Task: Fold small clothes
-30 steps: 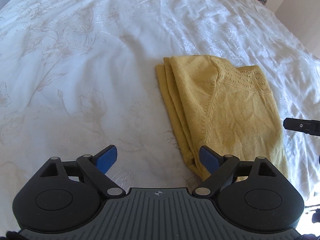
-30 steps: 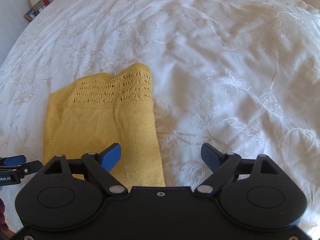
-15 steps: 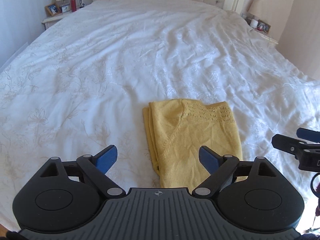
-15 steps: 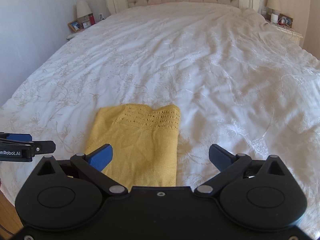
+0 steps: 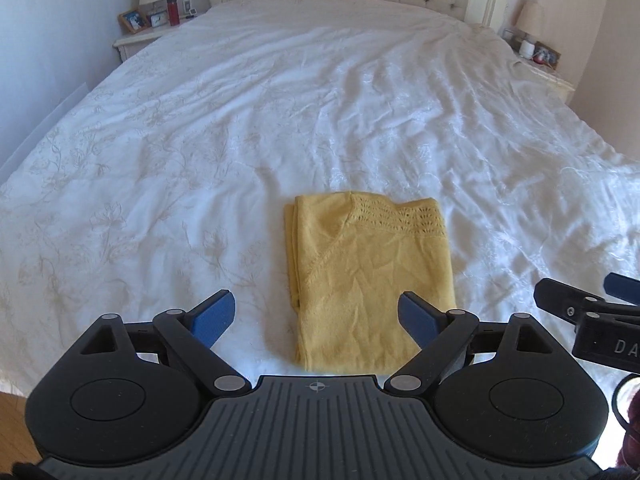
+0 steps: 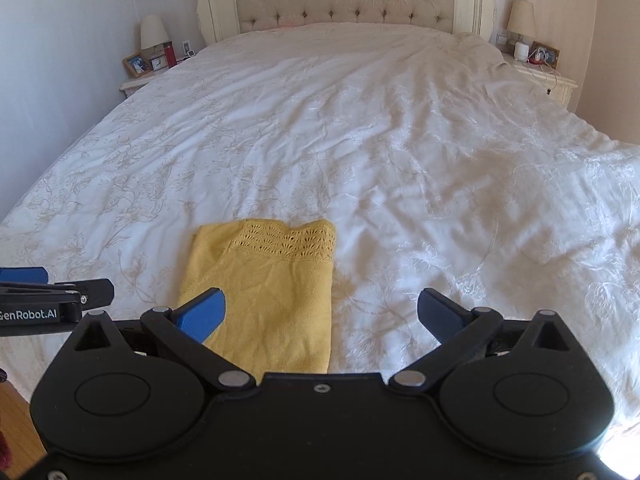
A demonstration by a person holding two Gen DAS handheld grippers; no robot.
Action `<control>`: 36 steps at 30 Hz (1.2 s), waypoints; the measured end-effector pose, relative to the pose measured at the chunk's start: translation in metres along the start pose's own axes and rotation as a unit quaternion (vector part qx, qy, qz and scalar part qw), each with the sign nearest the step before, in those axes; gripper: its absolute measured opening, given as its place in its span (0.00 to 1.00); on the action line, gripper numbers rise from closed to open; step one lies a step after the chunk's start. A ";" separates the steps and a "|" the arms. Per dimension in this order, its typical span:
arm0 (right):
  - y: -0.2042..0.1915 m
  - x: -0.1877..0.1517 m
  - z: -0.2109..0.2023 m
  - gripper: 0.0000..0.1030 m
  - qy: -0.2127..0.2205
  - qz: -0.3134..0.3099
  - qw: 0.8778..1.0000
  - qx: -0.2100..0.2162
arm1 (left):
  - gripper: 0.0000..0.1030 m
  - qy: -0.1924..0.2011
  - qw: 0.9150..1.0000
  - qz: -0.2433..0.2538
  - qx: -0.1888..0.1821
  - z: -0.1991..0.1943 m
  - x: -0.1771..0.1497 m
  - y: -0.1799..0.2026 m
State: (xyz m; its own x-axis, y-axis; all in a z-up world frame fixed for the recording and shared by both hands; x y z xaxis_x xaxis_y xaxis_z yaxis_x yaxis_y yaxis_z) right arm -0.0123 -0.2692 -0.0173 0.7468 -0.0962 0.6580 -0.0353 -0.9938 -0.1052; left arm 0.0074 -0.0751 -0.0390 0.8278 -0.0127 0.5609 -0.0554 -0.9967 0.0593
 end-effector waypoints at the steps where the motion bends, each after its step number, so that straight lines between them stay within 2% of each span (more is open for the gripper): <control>1: 0.001 -0.002 -0.001 0.99 -0.006 0.008 1.000 0.003 | 0.87 -0.010 1.000 -0.010 -0.003 0.000 -0.003 -0.002; 5: 0.003 -0.012 -0.006 0.99 -0.028 0.025 0.999 0.007 | 0.87 -0.028 0.999 -0.016 0.008 0.000 -0.016 -0.004; 10: 0.000 -0.024 -0.012 0.99 -0.040 0.015 0.999 0.000 | 0.87 -0.037 0.999 -0.008 0.026 -0.005 -0.028 -0.003; 21: -0.009 -0.039 -0.019 0.99 -0.046 0.003 0.999 0.012 | 0.87 -0.032 0.998 0.010 0.049 -0.017 -0.038 0.007; 36: -0.004 -0.039 -0.029 0.99 -0.037 0.013 0.999 0.009 | 0.87 -0.064 0.997 0.006 0.039 -0.017 -0.045 0.009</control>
State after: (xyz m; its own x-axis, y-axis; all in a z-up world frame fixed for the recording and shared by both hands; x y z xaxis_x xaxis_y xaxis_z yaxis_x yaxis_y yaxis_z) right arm -0.0607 -0.2633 -0.0210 0.7923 -0.1174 0.5988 -0.0439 -0.9897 -0.1359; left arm -0.0400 -0.0818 -0.0502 0.8923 -0.0296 0.4504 -0.0265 -0.9996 -0.0131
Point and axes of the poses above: each gripper's, at about its wrist camera, not at the fingertips, and z roughly the way its jaws point, y to its right, x to its top, the point moved 1 cm from there along z, roughly the way its jaws point, and after that the axes turned 1 degree about -z, right-handed, at the moved point
